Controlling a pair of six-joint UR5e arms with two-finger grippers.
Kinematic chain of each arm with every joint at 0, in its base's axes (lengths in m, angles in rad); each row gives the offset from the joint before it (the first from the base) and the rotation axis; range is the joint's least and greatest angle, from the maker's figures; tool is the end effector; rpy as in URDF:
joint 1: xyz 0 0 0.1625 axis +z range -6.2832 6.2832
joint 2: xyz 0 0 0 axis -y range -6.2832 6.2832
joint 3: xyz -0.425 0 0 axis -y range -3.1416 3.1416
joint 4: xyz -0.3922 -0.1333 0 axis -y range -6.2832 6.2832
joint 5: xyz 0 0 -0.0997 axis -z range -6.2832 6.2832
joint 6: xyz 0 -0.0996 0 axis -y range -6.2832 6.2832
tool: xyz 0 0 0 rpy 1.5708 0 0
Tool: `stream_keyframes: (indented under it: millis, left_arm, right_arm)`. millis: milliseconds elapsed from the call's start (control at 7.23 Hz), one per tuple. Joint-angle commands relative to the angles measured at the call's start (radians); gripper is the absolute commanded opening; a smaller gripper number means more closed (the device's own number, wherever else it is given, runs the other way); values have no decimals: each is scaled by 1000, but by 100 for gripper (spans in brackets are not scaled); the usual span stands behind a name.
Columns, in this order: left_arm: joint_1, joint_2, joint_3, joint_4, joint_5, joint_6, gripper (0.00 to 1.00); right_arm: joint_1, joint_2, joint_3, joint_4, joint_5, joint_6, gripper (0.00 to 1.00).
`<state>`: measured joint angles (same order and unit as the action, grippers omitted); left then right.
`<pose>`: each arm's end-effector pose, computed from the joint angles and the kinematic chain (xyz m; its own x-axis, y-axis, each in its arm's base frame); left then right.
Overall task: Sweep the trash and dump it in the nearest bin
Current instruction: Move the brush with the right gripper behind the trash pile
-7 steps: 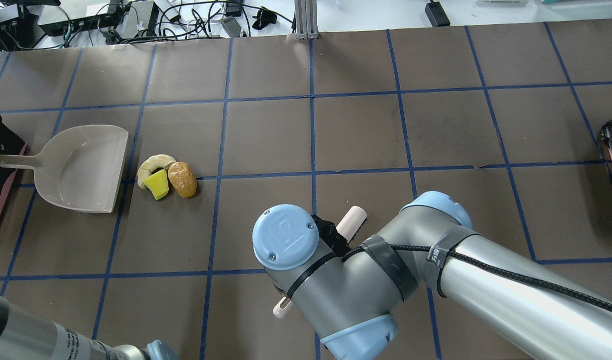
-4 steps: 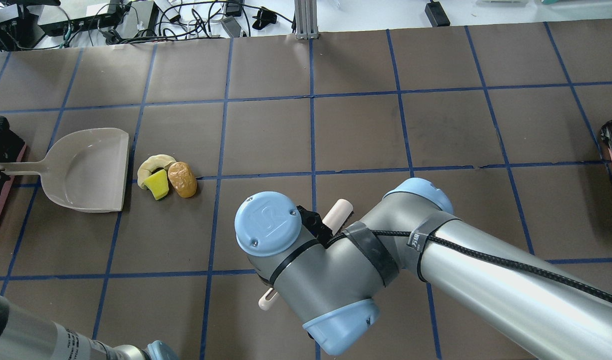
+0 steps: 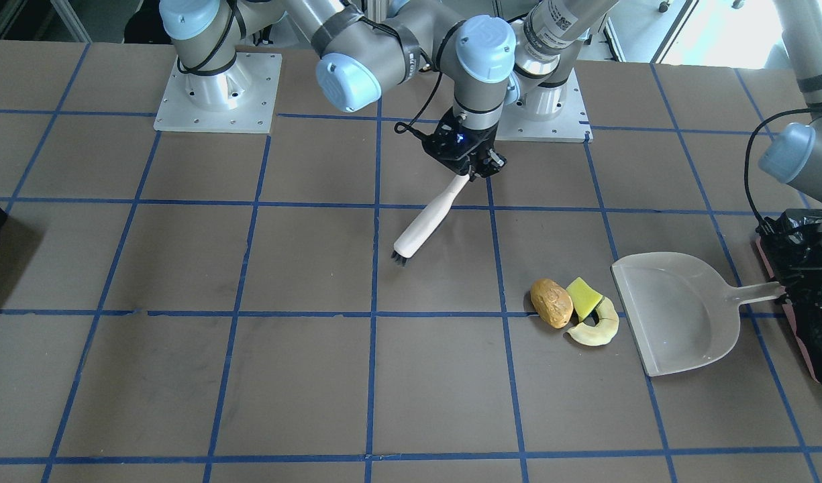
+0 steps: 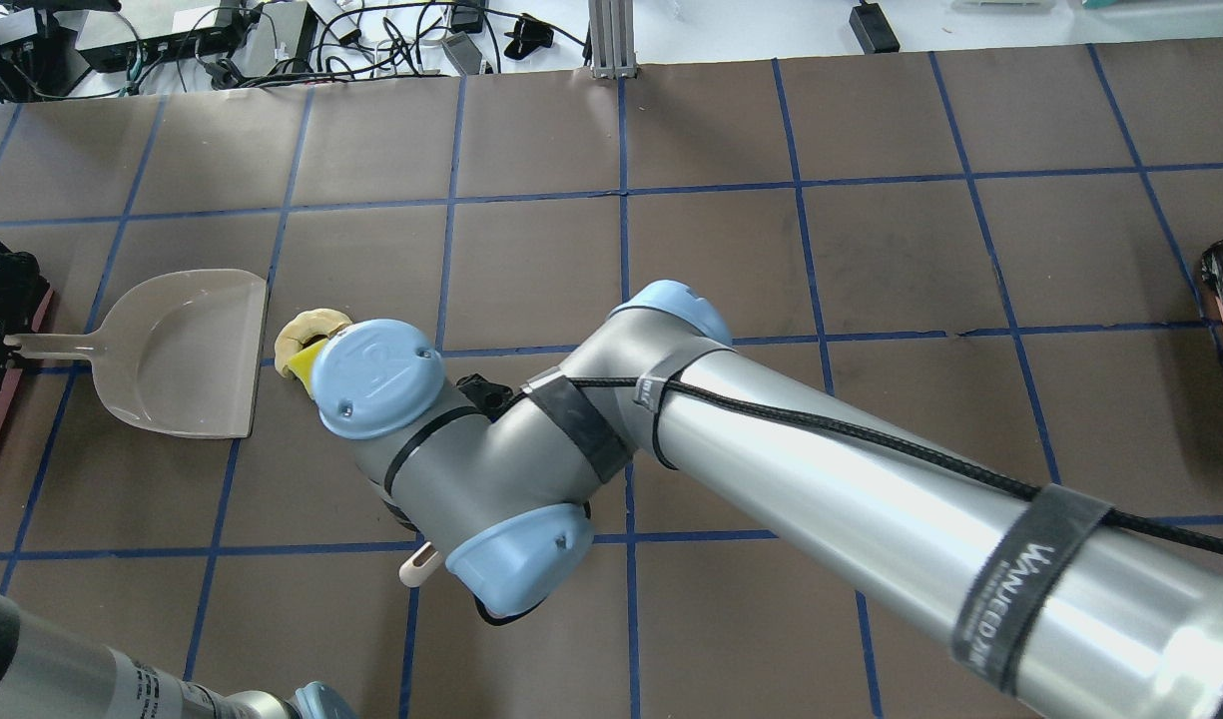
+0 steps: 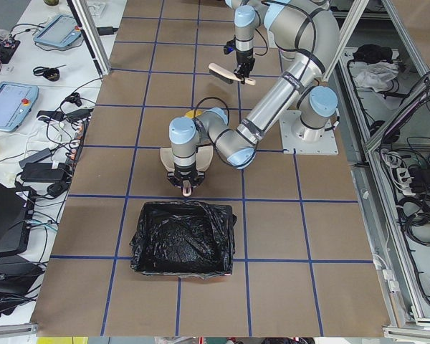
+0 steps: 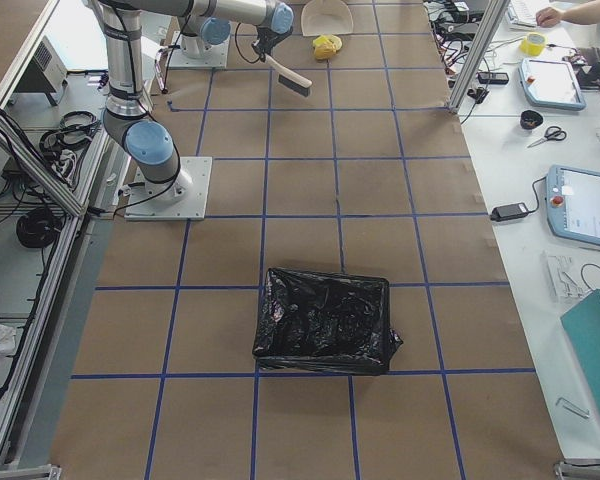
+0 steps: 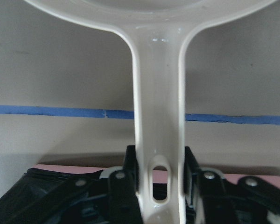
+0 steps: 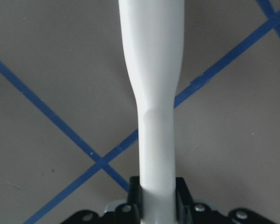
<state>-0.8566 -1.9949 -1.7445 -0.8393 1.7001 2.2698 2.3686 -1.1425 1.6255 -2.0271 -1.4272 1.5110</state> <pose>0.3092 -0.5406 0.2445 -0.0220 0.9996 -0.0198 0.9827 0.0253 0.1836 0.5475 -0.3279 0.2658 -0.7558 0.6546 0.0181 0.6498 0.7462 0.1444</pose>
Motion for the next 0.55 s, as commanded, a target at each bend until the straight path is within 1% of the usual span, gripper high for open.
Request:
stream_keyframes:
  millis: [0,138,415]
  left_arm:
    - [-4,-1,-4,5,-10,55,0]
    - [-7,-4,-6,5,-31,75,0]
    - [-9,-10,-6,3,-48,85,0]
  right_arm:
    - [43,156,-223,86,-9,87,0]
    - [55,193,-272,88,-9,101,0]
    - [66,245,-332,91,-9,89,0]
